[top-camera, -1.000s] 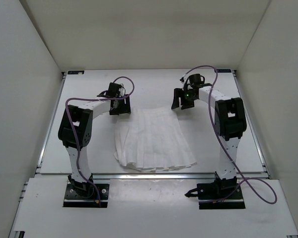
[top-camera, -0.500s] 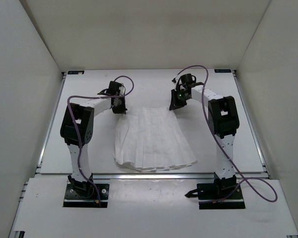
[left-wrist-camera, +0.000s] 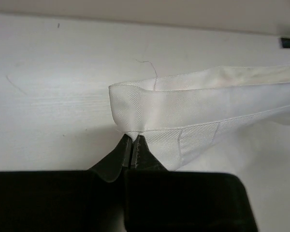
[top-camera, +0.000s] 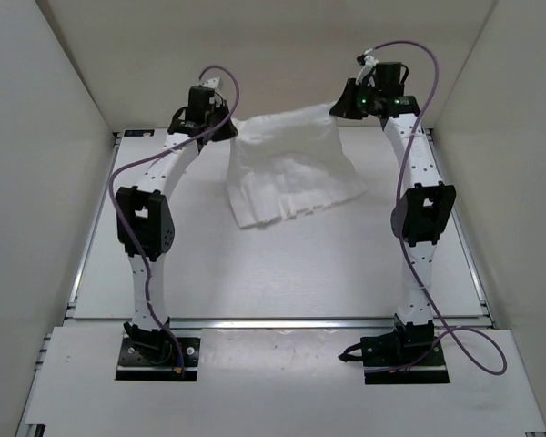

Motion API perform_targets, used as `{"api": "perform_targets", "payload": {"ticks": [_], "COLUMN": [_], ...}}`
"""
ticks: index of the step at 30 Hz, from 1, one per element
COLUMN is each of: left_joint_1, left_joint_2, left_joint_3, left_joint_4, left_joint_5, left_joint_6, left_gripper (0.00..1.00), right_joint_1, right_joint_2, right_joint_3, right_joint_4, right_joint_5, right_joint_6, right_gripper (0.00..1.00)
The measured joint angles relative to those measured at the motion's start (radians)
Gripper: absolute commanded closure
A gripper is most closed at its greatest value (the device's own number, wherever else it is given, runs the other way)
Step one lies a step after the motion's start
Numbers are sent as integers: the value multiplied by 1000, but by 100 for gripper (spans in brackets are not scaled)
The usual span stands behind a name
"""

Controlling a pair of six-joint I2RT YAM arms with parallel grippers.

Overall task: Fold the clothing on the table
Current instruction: Flatten the skirt out

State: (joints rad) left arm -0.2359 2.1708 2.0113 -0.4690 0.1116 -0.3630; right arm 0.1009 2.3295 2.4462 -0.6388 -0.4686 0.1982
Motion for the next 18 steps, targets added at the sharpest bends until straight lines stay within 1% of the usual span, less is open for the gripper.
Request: {"api": "perform_targets", "payload": {"ticks": [2,3,4,6,8,10,12,14,16,18], "left_joint_1": [-9,-16,-26,-59,-91,-126,-160,-204,-248,-291], "left_joint_2": [-89,-131,-182,-301,-426,-543,-628,-687,-734,-803], "left_joint_3": [-2,-11,-30,-127,-276,-474,-660,-843,-996,-1132], "left_joint_4": [15,29,43,96,136,198,213,198,164,116], "left_joint_5": [2,-3,-15,-55,-87,-106,-129,-157,-172,-179], "left_joint_6": [7,18,35,69,90,101,101,96,75,39], "left_gripper": [100,100,100,100,100,100,100,100,100,100], "right_joint_1": [-10,-12,-13,-9,-2,17,39,77,130,179], "right_joint_2": [-71,-121,-183,-332,-468,-585,-685,-771,-854,-938], "right_joint_3": [-10,-46,-109,-301,-513,-740,-986,-1226,-1424,-1566], "right_joint_4": [-10,0,18,62,117,180,257,288,286,287], "right_joint_5": [-8,-10,-10,-4,0,6,25,35,41,46], "right_joint_6": [-9,-19,-31,-54,-72,-79,-77,-58,-30,1], "right_gripper": [100,100,100,100,100,100,100,100,100,100]}}
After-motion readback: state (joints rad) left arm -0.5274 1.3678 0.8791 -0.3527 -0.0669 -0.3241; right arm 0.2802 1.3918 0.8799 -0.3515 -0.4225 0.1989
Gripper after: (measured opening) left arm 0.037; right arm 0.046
